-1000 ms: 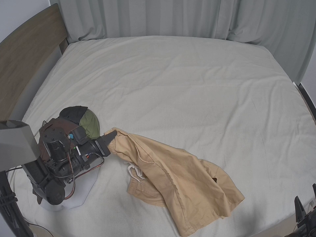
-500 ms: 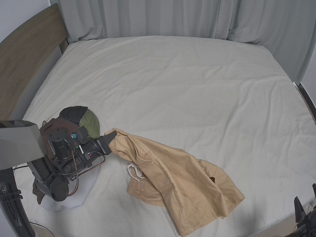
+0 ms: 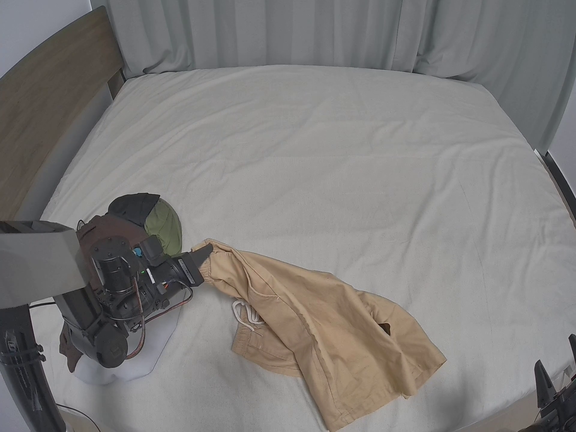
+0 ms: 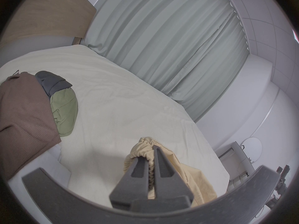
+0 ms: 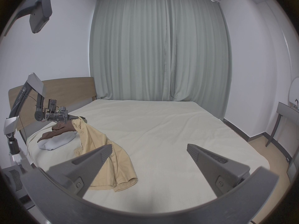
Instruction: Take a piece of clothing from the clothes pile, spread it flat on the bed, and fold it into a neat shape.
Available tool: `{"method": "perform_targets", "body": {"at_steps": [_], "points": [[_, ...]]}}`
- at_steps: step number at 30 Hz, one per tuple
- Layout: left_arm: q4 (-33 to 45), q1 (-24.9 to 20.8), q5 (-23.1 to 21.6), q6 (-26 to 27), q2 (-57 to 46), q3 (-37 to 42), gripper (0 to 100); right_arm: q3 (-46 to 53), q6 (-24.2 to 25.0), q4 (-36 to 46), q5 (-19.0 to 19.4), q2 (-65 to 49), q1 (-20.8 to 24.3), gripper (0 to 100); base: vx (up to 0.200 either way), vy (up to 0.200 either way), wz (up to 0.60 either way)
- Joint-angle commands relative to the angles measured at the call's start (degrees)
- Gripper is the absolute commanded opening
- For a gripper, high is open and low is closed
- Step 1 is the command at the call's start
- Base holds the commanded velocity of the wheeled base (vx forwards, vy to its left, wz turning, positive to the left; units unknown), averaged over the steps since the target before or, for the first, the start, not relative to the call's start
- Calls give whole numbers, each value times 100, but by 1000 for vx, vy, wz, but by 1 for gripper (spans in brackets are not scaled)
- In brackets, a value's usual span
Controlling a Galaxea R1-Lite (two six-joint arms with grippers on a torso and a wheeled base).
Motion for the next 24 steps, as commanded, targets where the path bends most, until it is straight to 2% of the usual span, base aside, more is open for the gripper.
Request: {"method": "perform_targets", "body": {"at_steps": [1, 21, 22, 24], "points": [[-12, -17, 8, -1, -21, 19, 0, 101, -24, 5, 12, -93, 7, 100, 0, 0, 0], [-12, -26, 17, -1, -12, 37, 0, 101, -77, -22, 118, -93, -11, 100, 0, 0, 0], [-12, -26, 17, -1, -21, 28, 0, 66, -50, -241, 144, -93, -28, 100, 0, 0, 0], [-12, -26, 17, 8, -30, 45, 0, -620, -15, -1085, 153, 30, -125, 100, 0, 0, 0]]}}
